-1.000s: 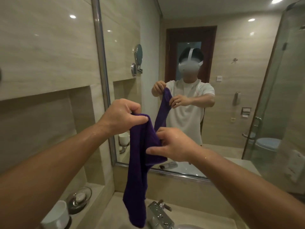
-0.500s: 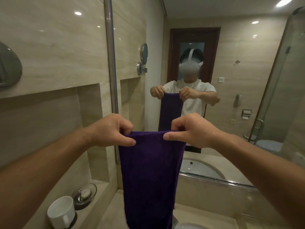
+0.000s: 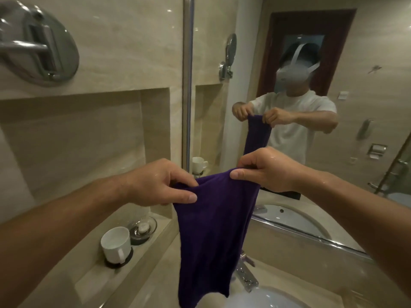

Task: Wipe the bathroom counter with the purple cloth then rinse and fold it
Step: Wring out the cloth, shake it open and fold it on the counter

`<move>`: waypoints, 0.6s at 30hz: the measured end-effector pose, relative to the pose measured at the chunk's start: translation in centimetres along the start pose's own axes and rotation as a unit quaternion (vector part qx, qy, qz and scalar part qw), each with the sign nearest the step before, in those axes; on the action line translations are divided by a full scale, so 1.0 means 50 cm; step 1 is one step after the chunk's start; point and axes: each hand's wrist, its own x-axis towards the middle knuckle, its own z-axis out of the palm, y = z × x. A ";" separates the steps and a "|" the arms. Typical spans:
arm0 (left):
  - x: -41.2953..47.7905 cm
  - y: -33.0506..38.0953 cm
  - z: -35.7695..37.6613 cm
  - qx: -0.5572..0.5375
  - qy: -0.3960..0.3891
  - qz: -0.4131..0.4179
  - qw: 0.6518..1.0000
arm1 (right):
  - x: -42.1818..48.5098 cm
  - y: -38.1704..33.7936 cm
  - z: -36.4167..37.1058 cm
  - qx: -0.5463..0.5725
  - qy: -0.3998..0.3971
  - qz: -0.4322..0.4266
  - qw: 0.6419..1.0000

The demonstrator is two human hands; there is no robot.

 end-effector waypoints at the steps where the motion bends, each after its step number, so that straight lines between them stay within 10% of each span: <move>1: -0.005 -0.011 0.006 0.002 0.000 -0.017 1.000 | 0.008 0.005 0.003 0.009 -0.007 -0.011 1.000; 8: -0.030 -0.076 0.033 0.093 0.085 -0.129 0.984 | 0.064 0.050 0.033 0.000 -0.096 -0.041 0.995; 12: -0.017 -0.096 0.058 -0.046 0.145 -0.183 0.971 | 0.106 0.094 0.064 -0.014 -0.182 -0.043 0.982; 18: 0.019 -0.122 0.069 -0.011 0.239 -0.275 0.931 | 0.176 0.132 0.136 -0.081 -0.139 -0.088 0.983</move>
